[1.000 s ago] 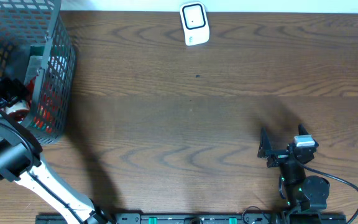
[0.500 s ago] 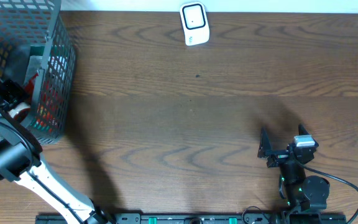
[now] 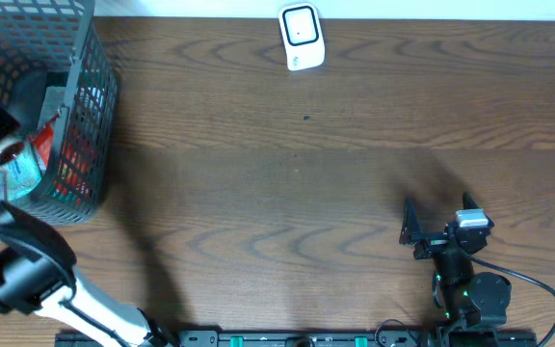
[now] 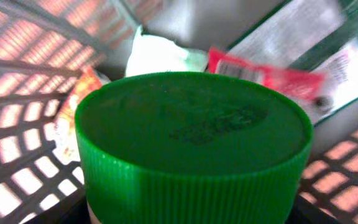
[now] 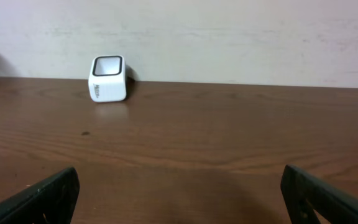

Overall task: Scan the item barcode
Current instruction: 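Lift the jar out and carry it toward the white scanner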

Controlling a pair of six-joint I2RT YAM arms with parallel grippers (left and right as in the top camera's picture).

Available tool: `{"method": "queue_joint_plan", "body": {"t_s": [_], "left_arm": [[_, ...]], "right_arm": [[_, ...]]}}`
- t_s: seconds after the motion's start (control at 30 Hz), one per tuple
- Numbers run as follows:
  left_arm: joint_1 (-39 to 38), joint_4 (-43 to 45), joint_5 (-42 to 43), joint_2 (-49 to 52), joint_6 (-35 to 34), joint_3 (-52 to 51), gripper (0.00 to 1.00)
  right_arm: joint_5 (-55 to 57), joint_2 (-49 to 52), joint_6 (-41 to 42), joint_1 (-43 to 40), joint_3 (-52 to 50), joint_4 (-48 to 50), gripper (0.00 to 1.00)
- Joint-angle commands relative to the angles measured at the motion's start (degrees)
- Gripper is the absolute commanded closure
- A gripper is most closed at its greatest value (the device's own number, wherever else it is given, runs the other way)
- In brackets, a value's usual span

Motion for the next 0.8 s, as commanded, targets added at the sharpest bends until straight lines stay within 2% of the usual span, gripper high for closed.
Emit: {"method": "queue_joint_plan", "body": {"t_s": [0.0, 0.3, 0.57, 0.73, 0.77], "left_arm": [[0.0, 3.1, 0.1, -9.0, -3.1, 1.6, 0.57], [-3.4, 7.5, 0.4, -26.3, -6.4, 1.6, 0.56], [-20.8, 4.5, 1.4, -37.9, -6.4, 1.5, 0.57], [-35.1, -3.7, 1.4, -38.6, -8.6, 1.2, 0.57], [-40.1, -6.5, 1.4, -37.7, -9.2, 0.3, 0.57]], "right_arm": [[0.1, -0.2, 0.2, -0.6, -0.1, -0.2, 0.01], [0.1, -0.2, 0.2, -0.6, -0.1, -0.2, 0.01], [0.1, -0.2, 0.2, -0.6, -0.1, -0.2, 0.01], [0.1, -0.2, 0.2, -0.6, -0.1, -0.2, 0.01], [0.1, -0.2, 0.2, -0.6, -0.1, -0.2, 0.01]]}}
